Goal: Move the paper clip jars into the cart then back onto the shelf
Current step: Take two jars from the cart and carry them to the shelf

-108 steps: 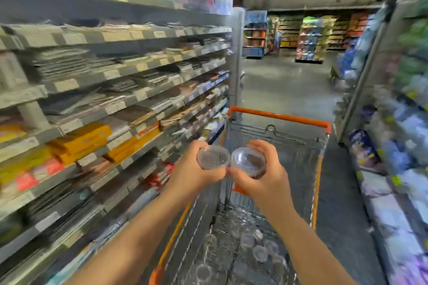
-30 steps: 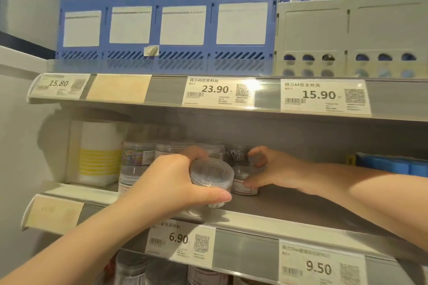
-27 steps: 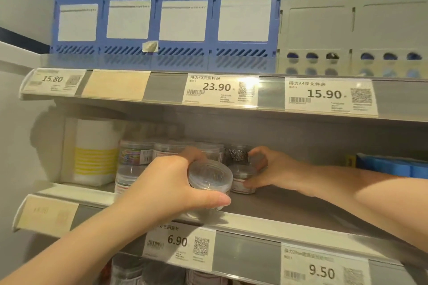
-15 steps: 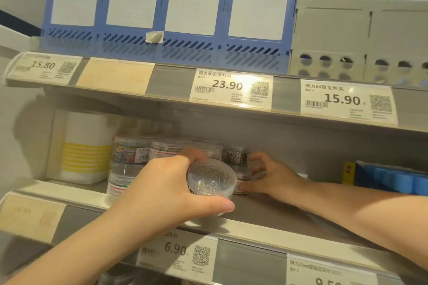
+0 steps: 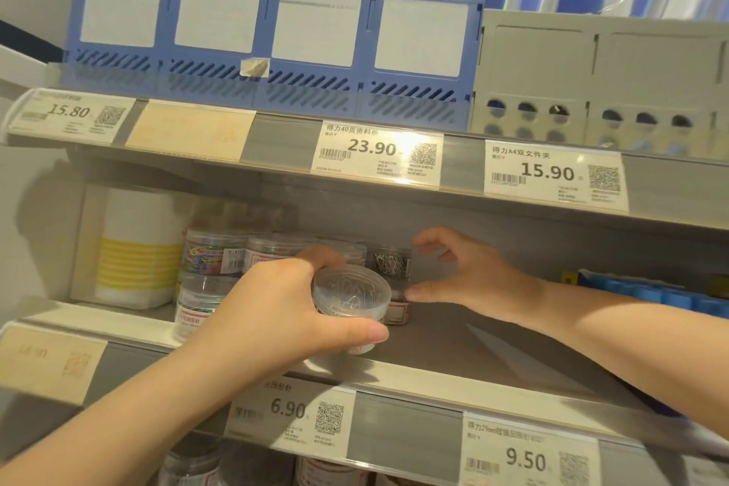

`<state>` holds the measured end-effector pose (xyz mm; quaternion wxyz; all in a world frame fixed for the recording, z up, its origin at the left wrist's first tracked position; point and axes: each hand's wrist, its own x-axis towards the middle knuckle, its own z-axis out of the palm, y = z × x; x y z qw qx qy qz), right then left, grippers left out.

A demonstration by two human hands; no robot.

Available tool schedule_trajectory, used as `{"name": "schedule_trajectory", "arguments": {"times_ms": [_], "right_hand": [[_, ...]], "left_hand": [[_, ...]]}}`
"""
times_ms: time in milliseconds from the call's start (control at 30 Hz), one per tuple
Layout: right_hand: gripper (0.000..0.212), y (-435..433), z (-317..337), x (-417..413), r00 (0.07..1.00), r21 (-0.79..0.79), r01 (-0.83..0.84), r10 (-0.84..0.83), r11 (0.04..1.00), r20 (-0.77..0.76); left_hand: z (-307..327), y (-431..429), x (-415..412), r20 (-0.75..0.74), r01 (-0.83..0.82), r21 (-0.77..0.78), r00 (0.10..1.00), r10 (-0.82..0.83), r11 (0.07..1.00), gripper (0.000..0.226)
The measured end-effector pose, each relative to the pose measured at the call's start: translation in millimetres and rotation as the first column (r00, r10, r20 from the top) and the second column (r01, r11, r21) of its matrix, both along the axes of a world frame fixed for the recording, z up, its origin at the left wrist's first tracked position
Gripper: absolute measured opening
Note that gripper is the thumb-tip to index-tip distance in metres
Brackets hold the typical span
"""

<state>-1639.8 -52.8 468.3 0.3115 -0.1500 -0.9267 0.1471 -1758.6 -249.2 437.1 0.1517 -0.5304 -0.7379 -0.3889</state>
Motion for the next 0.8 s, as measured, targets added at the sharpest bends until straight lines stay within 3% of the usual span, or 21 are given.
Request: {"name": "schedule_trajectory", "arguments": {"times_ms": [167,333,633,800], "right_hand": [[0.053,-28.5,7.4,20.4,0.987,-0.026,-0.124,0.126,0.992,0.101],[0.054,-46.3,5.8,34.1,0.948,-0.112,-0.233,0.251,0.966,0.195],[0.055,-41.9,-2.1,23.7,0.984,-0.069,-0.180,0.180,0.981,-0.002],[0.047,-27.6,-3.0,11.7,0.998,-0.010,-0.066,0.066,0.998,0.013]], "left_hand": [[7.4,4.3,3.8,0.025,0.000,0.010,1.000,0.000,1.000,0.058],[9.7,13.9,15.1,0.008,0.000,0.009,1.000,0.000,1.000,0.064],[16.4,26.8,25.9,-0.026,0.008,0.071,1.000,-0.006,0.997,0.067],[11.2,21.6,14.5,-0.006,0.058,0.171,0.998,-0.057,0.984,0.074]]}}
